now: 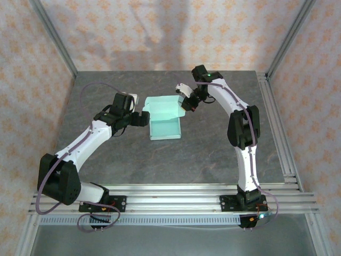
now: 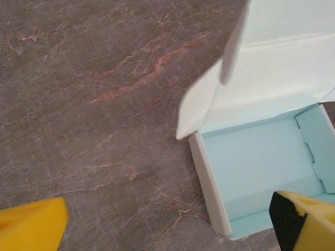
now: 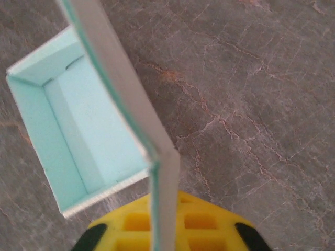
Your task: Fold the paper box
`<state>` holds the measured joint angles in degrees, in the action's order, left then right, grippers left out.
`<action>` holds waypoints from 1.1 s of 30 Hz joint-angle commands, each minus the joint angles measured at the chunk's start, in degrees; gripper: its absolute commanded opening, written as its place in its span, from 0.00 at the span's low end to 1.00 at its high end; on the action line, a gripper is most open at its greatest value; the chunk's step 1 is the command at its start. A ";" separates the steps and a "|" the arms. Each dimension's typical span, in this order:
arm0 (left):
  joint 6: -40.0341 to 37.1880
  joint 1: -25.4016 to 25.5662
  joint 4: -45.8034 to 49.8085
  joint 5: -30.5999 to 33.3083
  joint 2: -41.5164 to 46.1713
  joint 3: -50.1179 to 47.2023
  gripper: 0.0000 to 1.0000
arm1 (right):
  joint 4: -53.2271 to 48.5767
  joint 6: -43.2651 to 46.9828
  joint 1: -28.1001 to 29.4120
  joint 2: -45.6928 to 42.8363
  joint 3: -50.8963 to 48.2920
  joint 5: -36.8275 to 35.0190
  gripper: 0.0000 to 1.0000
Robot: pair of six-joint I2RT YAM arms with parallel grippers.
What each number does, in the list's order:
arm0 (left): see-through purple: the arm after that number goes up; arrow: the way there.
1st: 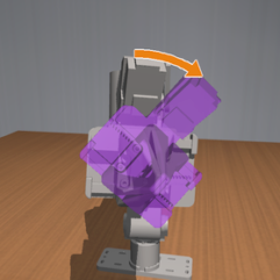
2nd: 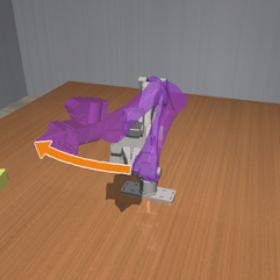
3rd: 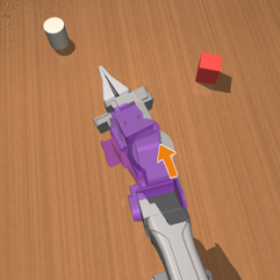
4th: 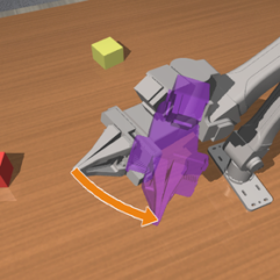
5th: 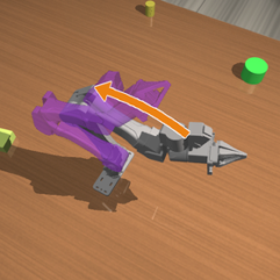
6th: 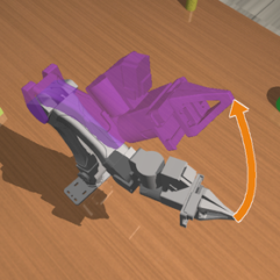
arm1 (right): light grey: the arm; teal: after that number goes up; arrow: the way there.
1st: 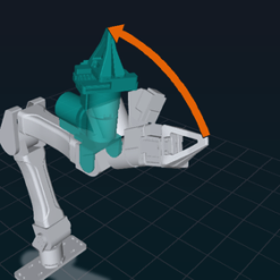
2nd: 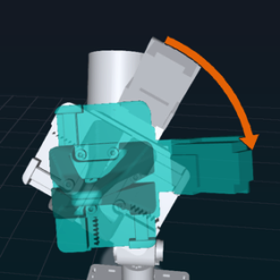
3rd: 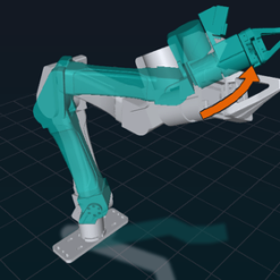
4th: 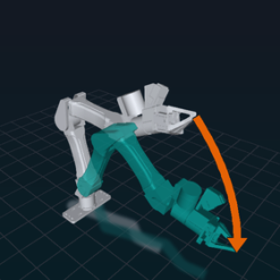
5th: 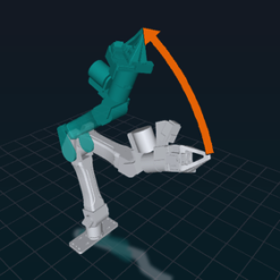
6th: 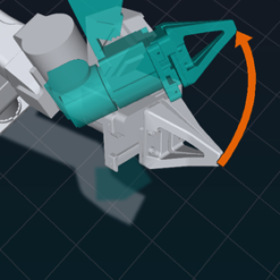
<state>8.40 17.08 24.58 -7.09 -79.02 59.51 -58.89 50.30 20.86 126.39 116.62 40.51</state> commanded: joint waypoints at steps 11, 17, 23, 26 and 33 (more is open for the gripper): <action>-6.57 -2.62 3.48 -6.20 -4.91 6.91 0.85 | -0.52 5.96 1.45 -4.88 -3.11 -3.00 0.00; -13.10 -2.67 9.43 -7.30 -11.30 13.62 0.76 | -0.23 6.82 1.42 -6.16 -5.17 -2.86 0.00; -17.44 -2.65 13.50 -9.52 -15.83 18.12 0.52 | -1.22 7.14 1.37 -6.20 -4.82 -2.46 0.00; -17.89 -2.63 14.65 -10.58 -17.11 19.07 0.41 | -1.39 6.99 1.50 -6.15 -4.52 -2.37 0.00; -17.55 -2.67 14.60 -13.26 -18.57 19.09 0.36 | -1.58 6.48 1.43 -5.85 -3.95 -1.94 0.00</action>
<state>-8.05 14.63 36.99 -18.72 -96.71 77.21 -58.74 55.79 22.09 122.72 112.16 38.76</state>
